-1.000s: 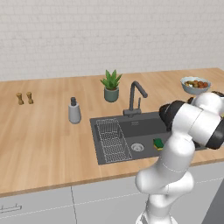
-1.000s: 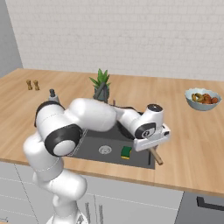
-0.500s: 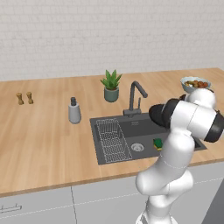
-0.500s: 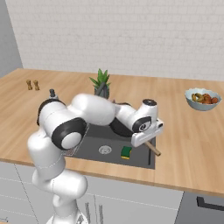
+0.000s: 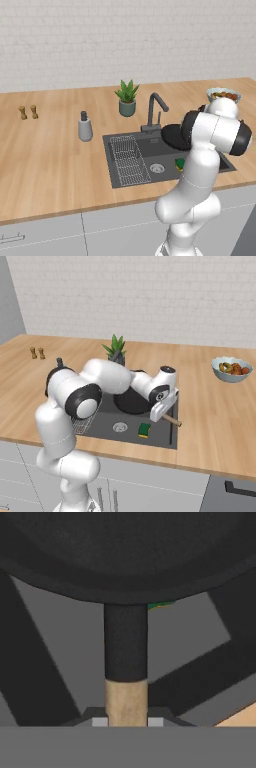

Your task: Pick the pan and sponge and place them into the sink. Then turn on the water.

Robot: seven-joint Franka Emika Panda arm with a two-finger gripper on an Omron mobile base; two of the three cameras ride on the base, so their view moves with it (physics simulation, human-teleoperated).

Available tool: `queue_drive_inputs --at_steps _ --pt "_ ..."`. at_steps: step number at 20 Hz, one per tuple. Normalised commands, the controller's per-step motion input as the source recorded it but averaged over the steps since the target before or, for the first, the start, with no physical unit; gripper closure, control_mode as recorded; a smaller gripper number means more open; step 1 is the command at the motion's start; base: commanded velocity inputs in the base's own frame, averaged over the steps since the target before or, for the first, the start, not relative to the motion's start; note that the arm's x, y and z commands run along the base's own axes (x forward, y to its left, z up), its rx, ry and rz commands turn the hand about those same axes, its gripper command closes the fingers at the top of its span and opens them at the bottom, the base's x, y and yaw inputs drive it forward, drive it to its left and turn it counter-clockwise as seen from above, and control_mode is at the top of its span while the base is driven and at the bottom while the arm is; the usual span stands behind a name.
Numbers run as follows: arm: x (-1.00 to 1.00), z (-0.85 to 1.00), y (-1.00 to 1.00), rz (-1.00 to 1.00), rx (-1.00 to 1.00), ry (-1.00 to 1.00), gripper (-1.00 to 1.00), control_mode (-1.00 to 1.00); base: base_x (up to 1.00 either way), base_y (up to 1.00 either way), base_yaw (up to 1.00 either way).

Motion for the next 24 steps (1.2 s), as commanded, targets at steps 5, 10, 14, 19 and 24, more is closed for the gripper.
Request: queue_drive_inputs --at_steps 5,10,14,19,24 --pt "0.16 -0.17 0.26 0.16 -0.01 0.03 1.0 -1.0 0.0 0.0 0.0" --pt "0.3 -0.21 0.18 0.03 0.0 0.01 1.0 -1.0 0.0 0.0 0.0" --pt "0.48 -0.37 0.24 0.0 0.0 0.0 1.0 -1.0 0.0 0.0 0.0" --pt "0.48 -0.51 0.22 0.0 -0.01 0.0 1.0 -1.0 0.0 0.0 0.0" --pt "0.24 -0.48 0.02 0.0 0.0 0.0 1.0 -1.0 0.0 0.0 0.0"
